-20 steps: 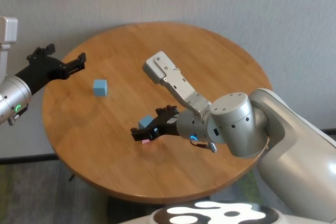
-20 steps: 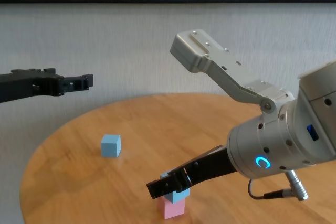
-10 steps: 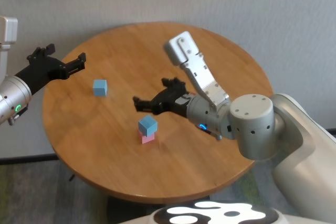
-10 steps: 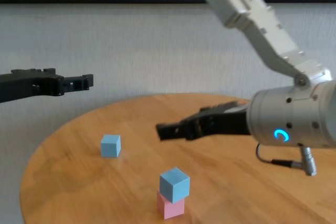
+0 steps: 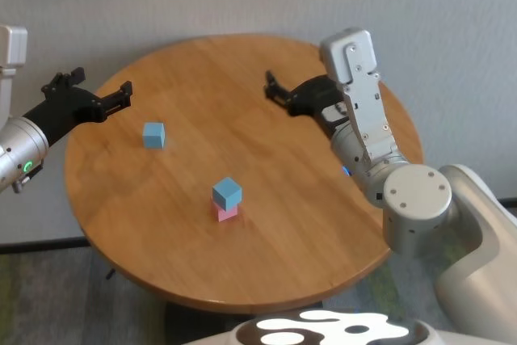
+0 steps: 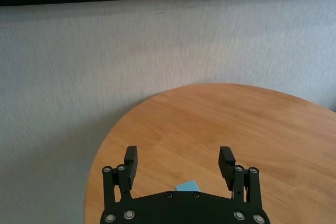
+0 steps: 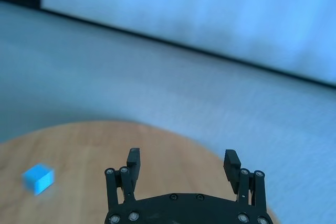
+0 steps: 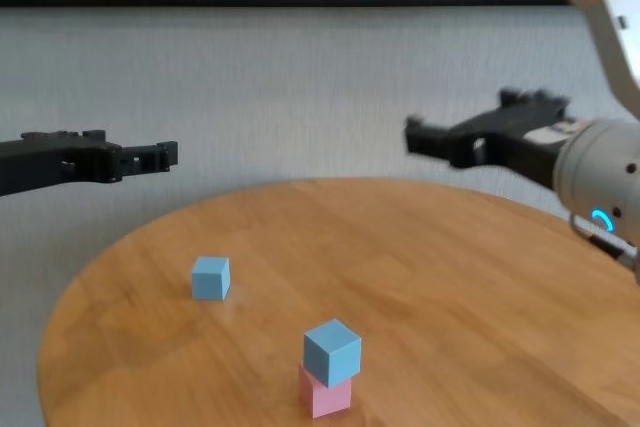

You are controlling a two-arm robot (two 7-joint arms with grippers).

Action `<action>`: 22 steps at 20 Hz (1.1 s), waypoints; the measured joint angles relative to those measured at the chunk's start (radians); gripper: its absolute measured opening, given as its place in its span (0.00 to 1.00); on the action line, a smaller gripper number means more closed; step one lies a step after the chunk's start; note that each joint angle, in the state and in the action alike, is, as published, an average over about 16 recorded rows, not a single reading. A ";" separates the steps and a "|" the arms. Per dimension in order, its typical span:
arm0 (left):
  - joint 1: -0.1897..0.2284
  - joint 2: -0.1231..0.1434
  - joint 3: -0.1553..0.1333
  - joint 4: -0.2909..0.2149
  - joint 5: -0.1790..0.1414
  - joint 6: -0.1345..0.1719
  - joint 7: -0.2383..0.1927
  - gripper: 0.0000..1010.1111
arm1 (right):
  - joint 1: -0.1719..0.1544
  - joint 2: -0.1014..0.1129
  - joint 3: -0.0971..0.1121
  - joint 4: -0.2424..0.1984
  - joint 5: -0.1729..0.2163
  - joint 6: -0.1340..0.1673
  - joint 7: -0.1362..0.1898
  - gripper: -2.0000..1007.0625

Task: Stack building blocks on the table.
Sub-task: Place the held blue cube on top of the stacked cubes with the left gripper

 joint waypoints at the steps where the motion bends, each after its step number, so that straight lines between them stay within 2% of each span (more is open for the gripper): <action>1: 0.000 0.000 0.000 0.000 0.000 0.000 0.000 0.99 | -0.006 -0.001 0.008 0.003 -0.012 -0.027 -0.015 1.00; 5: 0.000 0.000 0.000 0.000 0.000 0.000 0.000 0.99 | -0.026 -0.006 0.039 0.017 -0.046 -0.108 -0.058 1.00; 8: 0.000 0.000 0.000 0.000 0.000 0.000 0.000 0.99 | -0.035 -0.008 0.059 0.027 -0.060 -0.135 -0.071 1.00; 10: 0.000 0.000 0.000 0.000 0.000 0.000 0.000 0.99 | -0.039 -0.008 0.069 0.032 -0.062 -0.139 -0.070 1.00; 15: 0.000 0.000 0.000 0.001 0.000 0.001 0.000 0.99 | -0.045 -0.005 0.087 0.035 -0.054 -0.120 -0.057 1.00; 22: -0.022 -0.007 0.014 0.024 0.016 0.015 -0.015 0.99 | -0.044 -0.003 0.093 0.038 -0.051 -0.109 -0.054 1.00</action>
